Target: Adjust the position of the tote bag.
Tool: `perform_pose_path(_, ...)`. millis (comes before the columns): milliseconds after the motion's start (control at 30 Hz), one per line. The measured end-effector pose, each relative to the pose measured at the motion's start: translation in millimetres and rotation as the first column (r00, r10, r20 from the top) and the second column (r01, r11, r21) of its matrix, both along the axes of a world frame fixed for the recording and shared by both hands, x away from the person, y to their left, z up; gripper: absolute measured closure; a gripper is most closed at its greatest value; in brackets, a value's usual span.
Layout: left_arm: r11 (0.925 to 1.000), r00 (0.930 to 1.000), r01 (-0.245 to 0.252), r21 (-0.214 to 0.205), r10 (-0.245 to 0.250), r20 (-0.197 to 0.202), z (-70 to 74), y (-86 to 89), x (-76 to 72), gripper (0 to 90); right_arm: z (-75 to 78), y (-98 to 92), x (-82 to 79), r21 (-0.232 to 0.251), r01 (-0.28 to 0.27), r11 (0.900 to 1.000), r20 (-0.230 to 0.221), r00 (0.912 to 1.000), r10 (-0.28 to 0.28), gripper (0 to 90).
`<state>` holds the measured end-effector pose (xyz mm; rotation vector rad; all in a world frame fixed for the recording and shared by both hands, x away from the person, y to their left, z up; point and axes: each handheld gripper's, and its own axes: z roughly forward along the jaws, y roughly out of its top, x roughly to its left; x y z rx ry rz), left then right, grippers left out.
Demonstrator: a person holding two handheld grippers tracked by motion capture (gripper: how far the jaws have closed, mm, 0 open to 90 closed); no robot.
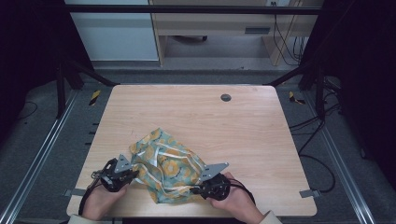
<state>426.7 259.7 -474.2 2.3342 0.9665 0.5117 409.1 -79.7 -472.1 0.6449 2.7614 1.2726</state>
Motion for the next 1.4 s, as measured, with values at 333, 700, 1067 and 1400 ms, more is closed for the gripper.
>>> perform_pose_path(333, 0.9998, 0.9999, -0.005, -0.017, 0.005, 0.012, 2.1, 2.8, 0.0, 88.3, 9.1, -4.3, -6.7, 0.017, 0.029, 0.9994, 0.026, 0.9992, -0.030, 51.2)
perform_pose_path(700, 0.9993, 0.9996, -0.013, -0.036, 0.013, 0.026, 6.1, 5.8, -1.1, 89.4, 40.9, -19.2, -15.9, 0.044, 0.050, 0.9977, 0.066, 0.9964, -0.053, 38.0)
perform_pose_path(1067, 0.9952, 0.9967, 0.019, -0.096, -0.011, 0.080, 16.4, 1.5, -14.5, 89.5, 72.3, 51.1, 3.2, 0.058, -0.028, 0.9979, 0.115, 0.9931, 0.021, 57.8)
perform_pose_path(1400, 0.9895, 0.9917, 0.049, -0.136, -0.032, 0.124, 24.6, 0.5, -24.1, 89.7, 66.0, 95.7, 26.0, -0.028, 0.029, 0.9992, 0.122, 0.9922, -0.026, 60.6)
